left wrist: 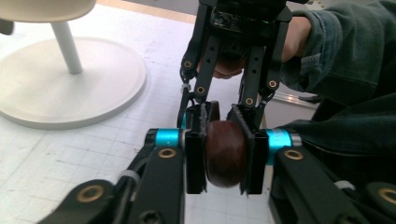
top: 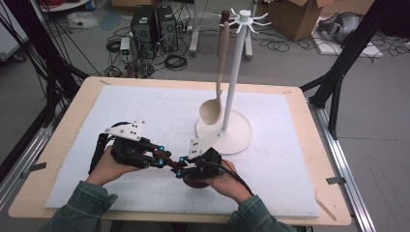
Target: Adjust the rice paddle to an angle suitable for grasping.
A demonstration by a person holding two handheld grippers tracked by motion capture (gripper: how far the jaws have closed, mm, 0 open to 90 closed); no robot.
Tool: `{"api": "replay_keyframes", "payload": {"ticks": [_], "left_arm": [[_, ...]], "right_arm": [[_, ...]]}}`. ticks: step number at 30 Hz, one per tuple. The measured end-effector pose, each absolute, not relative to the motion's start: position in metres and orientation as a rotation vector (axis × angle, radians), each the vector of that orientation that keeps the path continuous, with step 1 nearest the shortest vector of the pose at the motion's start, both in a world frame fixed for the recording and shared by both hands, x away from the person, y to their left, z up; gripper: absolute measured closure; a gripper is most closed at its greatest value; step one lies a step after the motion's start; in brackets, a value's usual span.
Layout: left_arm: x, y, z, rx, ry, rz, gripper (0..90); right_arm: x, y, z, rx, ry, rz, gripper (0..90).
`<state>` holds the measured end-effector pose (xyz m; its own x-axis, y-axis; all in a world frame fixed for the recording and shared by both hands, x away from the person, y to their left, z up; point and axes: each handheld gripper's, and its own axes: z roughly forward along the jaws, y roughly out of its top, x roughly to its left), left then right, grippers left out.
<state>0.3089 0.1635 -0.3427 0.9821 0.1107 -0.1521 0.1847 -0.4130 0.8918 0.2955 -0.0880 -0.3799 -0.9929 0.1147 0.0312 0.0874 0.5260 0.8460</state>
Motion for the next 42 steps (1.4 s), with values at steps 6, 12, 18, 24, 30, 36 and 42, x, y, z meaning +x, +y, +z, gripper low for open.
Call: {"api": "replay_keyframes", "payload": {"ticks": [6,12,18,24,30,36,42], "left_arm": [[0.309,0.173,-0.339,1.972,0.255,-0.028,57.7],[0.308,0.181,-0.342,1.977,0.282,-0.002,53.6],[0.307,0.188,-0.347,1.967,0.315,0.012,50.6],[0.306,0.195,-0.352,1.964,0.348,0.037,46.6],[0.306,0.203,-0.357,1.946,0.381,0.065,42.4],[0.305,0.214,-0.36,1.921,0.429,0.104,36.3],[0.303,0.225,-0.365,1.91,0.47,0.13,32.3]], "right_arm": [[0.298,-0.099,-0.38,0.266,2.697,1.563,77.8],[0.301,-0.11,-0.378,0.331,2.664,1.609,77.8],[0.304,-0.12,-0.375,0.379,2.628,1.653,77.8],[0.306,-0.128,-0.372,0.418,2.604,1.681,77.8],[0.308,-0.136,-0.369,0.449,2.576,1.712,77.8],[0.312,-0.147,-0.365,0.486,2.543,1.737,77.8],[0.315,-0.162,-0.358,0.522,2.502,1.758,77.9]]}}
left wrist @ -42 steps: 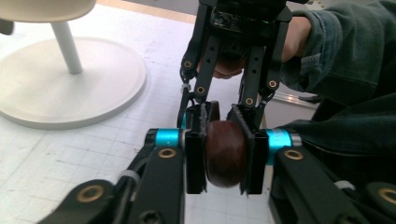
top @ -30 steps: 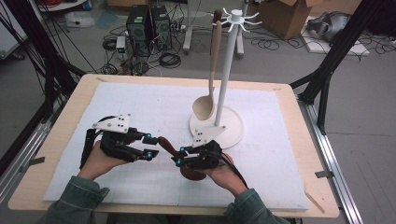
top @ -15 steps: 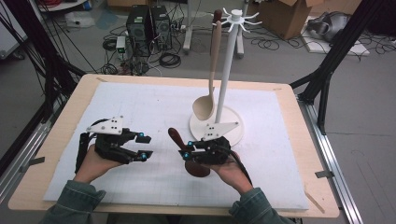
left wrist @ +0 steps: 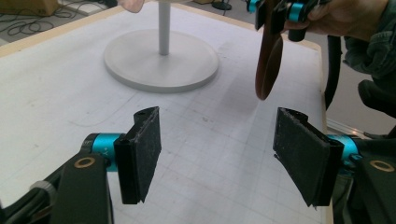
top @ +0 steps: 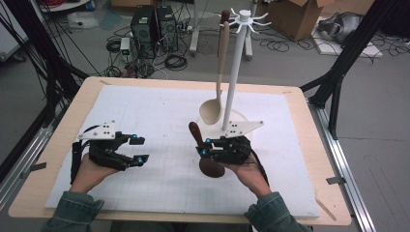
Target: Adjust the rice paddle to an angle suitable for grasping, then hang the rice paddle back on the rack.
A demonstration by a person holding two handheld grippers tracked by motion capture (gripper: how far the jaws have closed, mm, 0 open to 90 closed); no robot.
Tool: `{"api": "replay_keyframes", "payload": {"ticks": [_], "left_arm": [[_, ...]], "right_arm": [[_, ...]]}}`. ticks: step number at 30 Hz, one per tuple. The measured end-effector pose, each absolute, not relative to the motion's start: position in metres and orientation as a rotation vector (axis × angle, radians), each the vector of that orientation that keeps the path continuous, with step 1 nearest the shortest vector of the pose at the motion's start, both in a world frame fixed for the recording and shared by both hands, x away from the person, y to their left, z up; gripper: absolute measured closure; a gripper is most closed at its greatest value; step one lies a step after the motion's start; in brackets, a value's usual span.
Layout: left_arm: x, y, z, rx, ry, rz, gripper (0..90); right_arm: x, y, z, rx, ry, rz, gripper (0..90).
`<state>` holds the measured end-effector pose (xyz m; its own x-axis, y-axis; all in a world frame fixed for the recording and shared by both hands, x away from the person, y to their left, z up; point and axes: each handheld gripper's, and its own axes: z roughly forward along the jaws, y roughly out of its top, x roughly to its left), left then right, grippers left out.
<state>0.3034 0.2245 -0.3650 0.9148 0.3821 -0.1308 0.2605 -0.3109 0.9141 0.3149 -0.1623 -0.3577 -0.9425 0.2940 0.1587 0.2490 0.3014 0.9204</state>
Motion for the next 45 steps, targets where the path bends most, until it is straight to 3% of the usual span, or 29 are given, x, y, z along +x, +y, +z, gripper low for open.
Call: {"api": "replay_keyframes", "payload": {"ticks": [16,45], "left_arm": [[0.305,0.249,-0.371,1.883,0.569,0.218,20.2],[0.308,0.255,-0.373,1.881,0.617,0.245,16.0]], "right_arm": [[0.327,-0.194,-0.335,0.594,2.433,1.769,77.9],[0.349,-0.218,-0.285,0.586,2.323,1.836,77.9]]}}
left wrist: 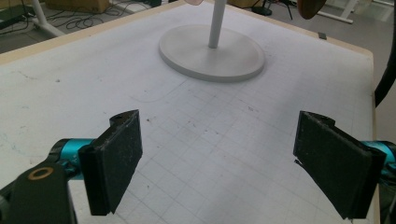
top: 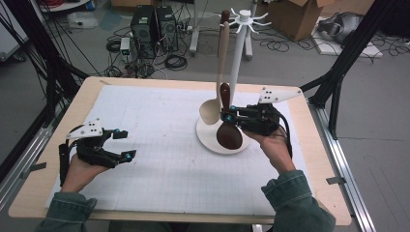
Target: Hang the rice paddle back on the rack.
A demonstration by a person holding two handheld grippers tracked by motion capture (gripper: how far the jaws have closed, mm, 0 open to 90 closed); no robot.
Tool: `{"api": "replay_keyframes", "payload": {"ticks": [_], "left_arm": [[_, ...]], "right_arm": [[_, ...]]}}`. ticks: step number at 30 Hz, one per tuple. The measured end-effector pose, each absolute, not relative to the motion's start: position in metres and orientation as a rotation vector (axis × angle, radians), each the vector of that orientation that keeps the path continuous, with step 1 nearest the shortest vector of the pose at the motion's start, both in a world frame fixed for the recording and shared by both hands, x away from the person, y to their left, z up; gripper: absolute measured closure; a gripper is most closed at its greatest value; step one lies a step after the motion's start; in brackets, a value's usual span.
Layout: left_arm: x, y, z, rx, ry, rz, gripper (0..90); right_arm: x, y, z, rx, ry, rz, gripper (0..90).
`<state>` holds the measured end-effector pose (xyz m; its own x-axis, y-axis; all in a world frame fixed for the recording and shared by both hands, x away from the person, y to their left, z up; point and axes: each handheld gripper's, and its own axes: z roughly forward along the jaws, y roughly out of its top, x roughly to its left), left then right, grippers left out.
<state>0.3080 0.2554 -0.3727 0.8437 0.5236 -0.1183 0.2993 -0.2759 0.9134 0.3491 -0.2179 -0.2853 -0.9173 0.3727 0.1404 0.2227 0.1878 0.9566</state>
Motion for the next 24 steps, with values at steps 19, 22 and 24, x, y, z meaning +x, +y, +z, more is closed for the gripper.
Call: {"api": "replay_keyframes", "payload": {"ticks": [19,22,24], "left_arm": [[0.31,0.26,-0.379,1.885,0.644,0.244,11.1],[0.31,0.261,-0.38,1.891,0.651,0.254,9.3],[0.309,0.261,-0.38,1.89,0.655,0.255,8.4]], "right_arm": [[0.355,-0.223,-0.254,0.57,2.236,1.863,77.9],[0.358,-0.223,-0.248,0.569,2.228,1.87,77.9],[0.36,-0.222,-0.243,0.566,2.224,1.867,77.9]]}}
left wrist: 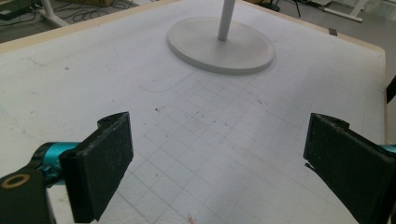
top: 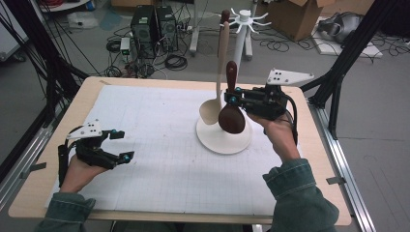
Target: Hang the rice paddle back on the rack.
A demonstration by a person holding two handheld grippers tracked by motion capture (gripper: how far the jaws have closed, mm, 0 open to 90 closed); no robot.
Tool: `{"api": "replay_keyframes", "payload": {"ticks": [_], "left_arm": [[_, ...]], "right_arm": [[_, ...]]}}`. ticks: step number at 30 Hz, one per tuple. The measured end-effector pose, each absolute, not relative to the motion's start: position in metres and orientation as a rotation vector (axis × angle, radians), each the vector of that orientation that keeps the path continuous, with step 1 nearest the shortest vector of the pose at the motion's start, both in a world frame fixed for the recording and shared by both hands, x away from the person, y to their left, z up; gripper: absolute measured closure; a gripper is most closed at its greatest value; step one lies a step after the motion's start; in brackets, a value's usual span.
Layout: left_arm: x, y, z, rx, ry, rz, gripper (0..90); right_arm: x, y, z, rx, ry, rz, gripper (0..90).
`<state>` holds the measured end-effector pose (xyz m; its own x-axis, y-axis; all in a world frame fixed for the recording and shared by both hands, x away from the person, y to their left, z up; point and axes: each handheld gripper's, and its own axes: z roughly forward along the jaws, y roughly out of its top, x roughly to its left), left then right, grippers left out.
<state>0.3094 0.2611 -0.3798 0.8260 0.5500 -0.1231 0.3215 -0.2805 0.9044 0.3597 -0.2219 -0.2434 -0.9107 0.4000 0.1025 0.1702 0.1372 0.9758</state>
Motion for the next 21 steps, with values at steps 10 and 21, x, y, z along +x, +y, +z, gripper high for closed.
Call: {"api": "replay_keyframes", "payload": {"ticks": [10,21], "left_arm": [[0.309,0.263,-0.379,1.889,0.678,0.27,4.1],[0.307,0.267,-0.377,1.875,0.689,0.291,1.7]], "right_arm": [[0.363,-0.216,-0.22,0.544,2.196,1.876,77.9],[0.365,-0.213,-0.2,0.543,2.158,1.878,77.9]]}}
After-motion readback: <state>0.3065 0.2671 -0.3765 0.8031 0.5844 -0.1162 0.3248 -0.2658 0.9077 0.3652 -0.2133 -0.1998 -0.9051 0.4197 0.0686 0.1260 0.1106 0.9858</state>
